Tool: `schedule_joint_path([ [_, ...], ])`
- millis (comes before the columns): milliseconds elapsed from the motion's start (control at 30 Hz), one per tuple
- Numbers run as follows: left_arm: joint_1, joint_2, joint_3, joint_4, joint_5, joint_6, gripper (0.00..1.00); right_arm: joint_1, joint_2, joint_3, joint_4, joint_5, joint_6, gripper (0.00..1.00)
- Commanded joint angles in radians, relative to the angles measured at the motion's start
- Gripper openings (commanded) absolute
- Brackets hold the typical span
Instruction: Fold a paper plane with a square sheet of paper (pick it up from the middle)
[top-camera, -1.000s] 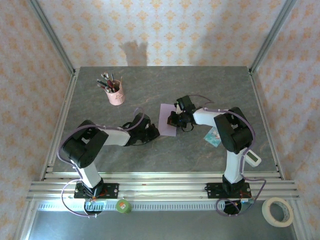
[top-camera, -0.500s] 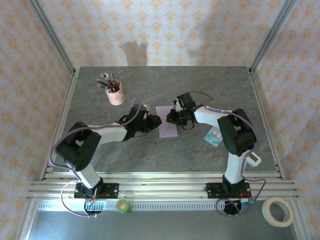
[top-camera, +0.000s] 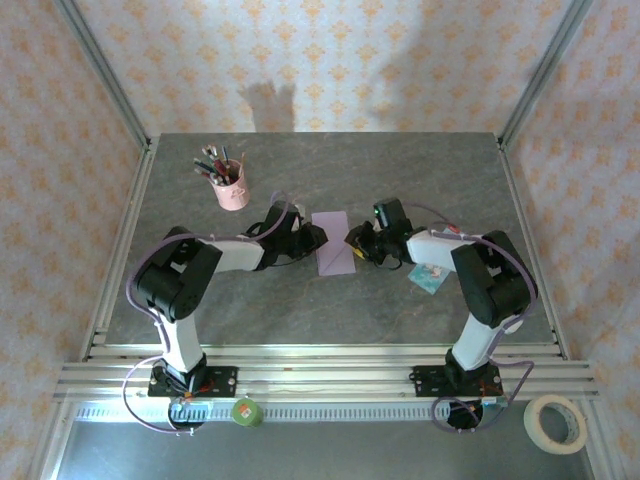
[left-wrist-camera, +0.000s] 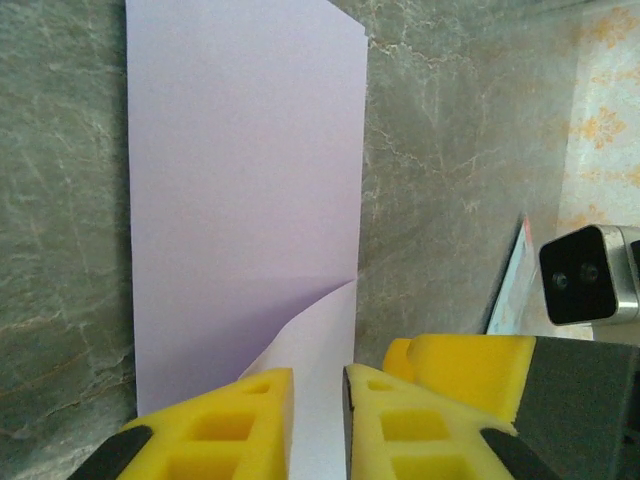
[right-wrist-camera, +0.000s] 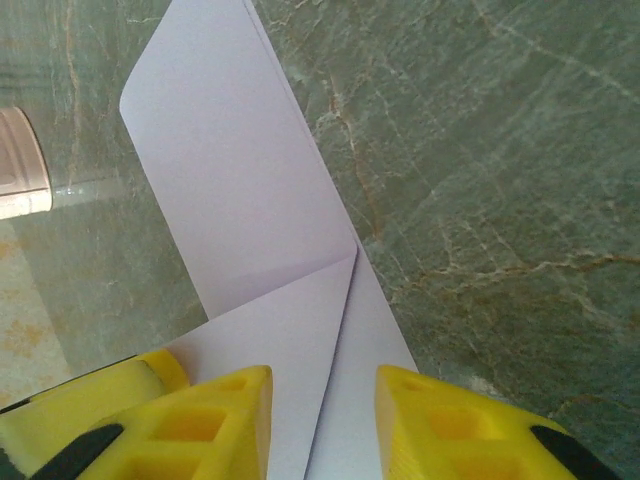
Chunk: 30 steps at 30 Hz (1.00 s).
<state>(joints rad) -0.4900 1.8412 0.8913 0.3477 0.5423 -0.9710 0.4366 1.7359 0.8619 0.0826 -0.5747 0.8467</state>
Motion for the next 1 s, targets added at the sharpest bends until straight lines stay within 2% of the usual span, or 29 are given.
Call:
schedule_joint_path([
  [0, 0.005, 0.015, 0.013, -0.012, -0.033, -0.012, 0.19, 0.001, -0.014, -0.011, 0.046, 0.010, 0.036, 0.32],
  [167, 0.006, 0.040, 0.012, -0.016, -0.047, -0.013, 0.14, 0.003, 0.025, 0.008, 0.058, -0.034, 0.028, 0.32],
  [600, 0.011, 0.062, -0.013, -0.048, -0.097, -0.036, 0.14, 0.016, 0.060, 0.029, 0.076, -0.060, 0.037, 0.31],
  [967, 0.013, 0.062, -0.041, -0.036, -0.092, -0.049, 0.13, 0.035, 0.104, 0.065, 0.062, -0.045, 0.045, 0.23],
])
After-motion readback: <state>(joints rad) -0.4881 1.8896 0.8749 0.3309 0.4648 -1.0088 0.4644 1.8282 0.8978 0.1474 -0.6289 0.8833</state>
